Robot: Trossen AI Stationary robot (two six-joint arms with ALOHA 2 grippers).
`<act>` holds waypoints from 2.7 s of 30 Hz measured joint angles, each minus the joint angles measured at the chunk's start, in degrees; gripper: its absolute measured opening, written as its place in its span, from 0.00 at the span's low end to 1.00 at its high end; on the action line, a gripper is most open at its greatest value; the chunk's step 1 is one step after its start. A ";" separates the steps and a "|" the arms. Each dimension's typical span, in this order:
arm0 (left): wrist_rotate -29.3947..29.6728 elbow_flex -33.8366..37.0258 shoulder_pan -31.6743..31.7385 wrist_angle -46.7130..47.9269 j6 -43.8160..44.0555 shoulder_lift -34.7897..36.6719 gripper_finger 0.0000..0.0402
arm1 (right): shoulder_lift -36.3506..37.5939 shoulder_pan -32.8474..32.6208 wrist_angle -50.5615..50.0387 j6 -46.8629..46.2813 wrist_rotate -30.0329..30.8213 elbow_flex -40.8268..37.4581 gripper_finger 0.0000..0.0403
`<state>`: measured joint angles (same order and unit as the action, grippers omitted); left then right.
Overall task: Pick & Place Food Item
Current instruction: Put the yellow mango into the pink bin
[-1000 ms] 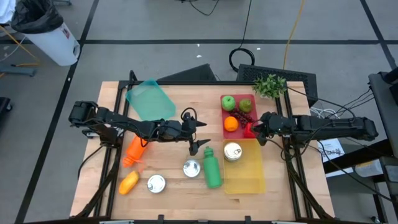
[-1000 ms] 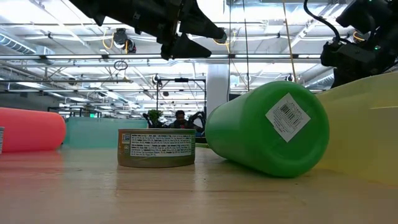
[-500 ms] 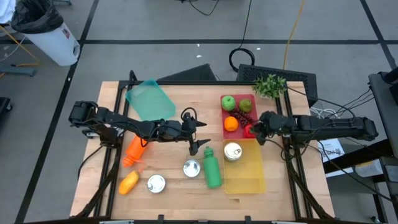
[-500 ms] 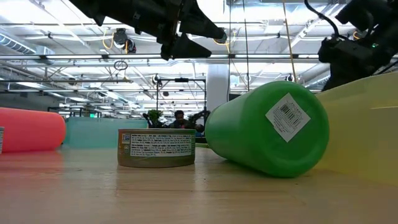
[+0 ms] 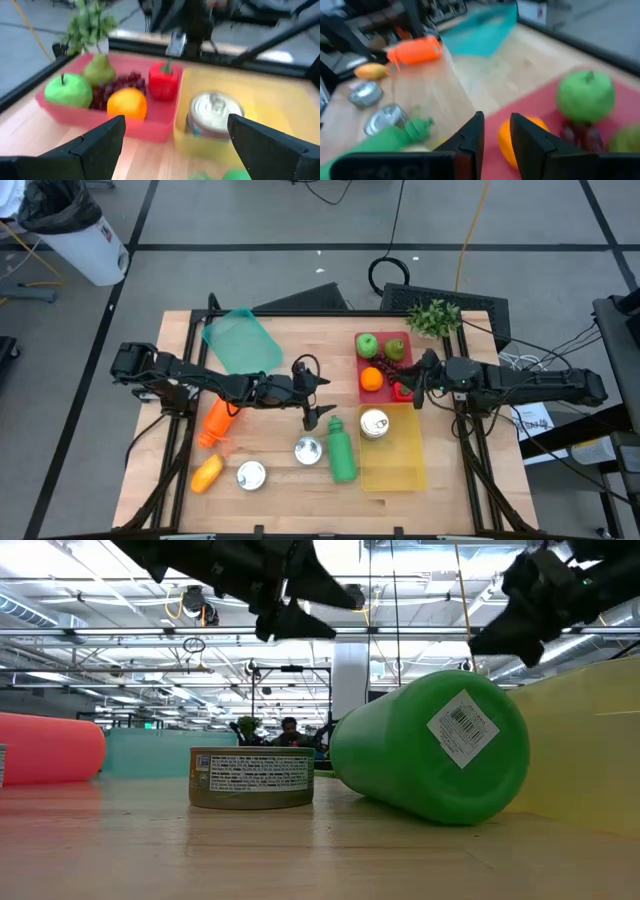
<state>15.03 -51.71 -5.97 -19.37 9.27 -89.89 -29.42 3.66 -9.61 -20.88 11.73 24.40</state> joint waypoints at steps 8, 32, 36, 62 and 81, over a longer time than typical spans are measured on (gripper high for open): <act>0.00 0.03 0.00 3.68 -0.16 -0.02 0.89 | -4.75 0.01 26.08 8.63 -13.50 -5.58 0.21; -24.62 0.01 -19.67 79.29 70.58 20.85 0.89 | -7.56 -0.02 38.51 13.02 -25.40 -12.76 0.21; -25.54 0.01 -26.26 79.52 79.66 18.63 0.89 | -7.92 -0.02 38.04 13.02 -25.40 -12.76 0.21; -33.16 2.06 -40.82 67.29 96.61 -0.63 0.89 | -7.88 -0.02 38.28 12.15 -25.56 -12.76 0.21; -46.26 1.69 -41.39 62.71 91.82 -3.08 0.45 | -7.86 -0.02 40.24 12.15 -25.58 -12.72 0.21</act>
<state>-31.23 -50.02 -47.36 43.34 101.09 -92.97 -37.28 3.64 30.63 -8.73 -13.85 11.68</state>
